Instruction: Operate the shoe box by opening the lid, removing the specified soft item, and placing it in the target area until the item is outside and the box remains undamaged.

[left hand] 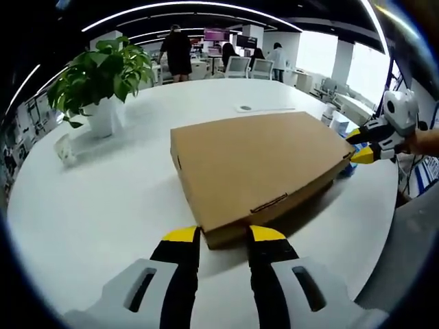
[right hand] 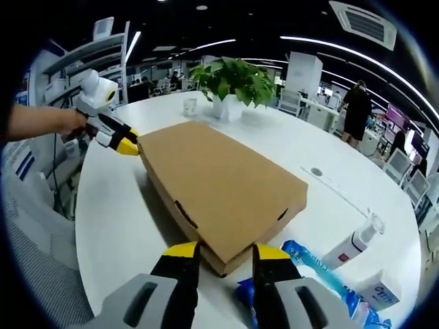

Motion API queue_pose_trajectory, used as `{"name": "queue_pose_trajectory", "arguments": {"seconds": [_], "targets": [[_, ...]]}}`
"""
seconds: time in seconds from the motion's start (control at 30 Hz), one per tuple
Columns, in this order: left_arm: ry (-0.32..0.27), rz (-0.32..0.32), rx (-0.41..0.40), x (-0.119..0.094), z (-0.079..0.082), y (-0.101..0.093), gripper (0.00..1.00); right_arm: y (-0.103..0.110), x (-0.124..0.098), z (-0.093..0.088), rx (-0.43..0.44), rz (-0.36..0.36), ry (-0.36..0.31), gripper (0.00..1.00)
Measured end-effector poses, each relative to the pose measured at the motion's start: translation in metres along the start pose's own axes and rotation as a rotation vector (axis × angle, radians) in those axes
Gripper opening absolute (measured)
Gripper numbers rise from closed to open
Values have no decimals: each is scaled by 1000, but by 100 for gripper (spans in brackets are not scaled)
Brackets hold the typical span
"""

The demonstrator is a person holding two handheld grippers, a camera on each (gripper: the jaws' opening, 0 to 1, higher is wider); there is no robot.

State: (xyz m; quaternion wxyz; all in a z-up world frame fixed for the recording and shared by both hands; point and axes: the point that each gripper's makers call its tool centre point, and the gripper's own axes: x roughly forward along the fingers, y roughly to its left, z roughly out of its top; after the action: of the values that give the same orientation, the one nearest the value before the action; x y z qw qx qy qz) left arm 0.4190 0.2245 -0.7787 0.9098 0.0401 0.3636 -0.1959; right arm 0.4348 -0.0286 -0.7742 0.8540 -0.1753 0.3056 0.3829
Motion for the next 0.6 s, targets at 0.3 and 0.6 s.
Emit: {"name": "queue_pose_trajectory", "arguments": {"seconds": [0.3, 0.6], "targets": [[2, -1, 1, 0, 1, 1, 27, -1, 1, 1, 0, -1, -1, 27], [-20, 31, 28, -3, 6, -1, 31, -2, -3, 3, 42, 1, -25, 29]]}}
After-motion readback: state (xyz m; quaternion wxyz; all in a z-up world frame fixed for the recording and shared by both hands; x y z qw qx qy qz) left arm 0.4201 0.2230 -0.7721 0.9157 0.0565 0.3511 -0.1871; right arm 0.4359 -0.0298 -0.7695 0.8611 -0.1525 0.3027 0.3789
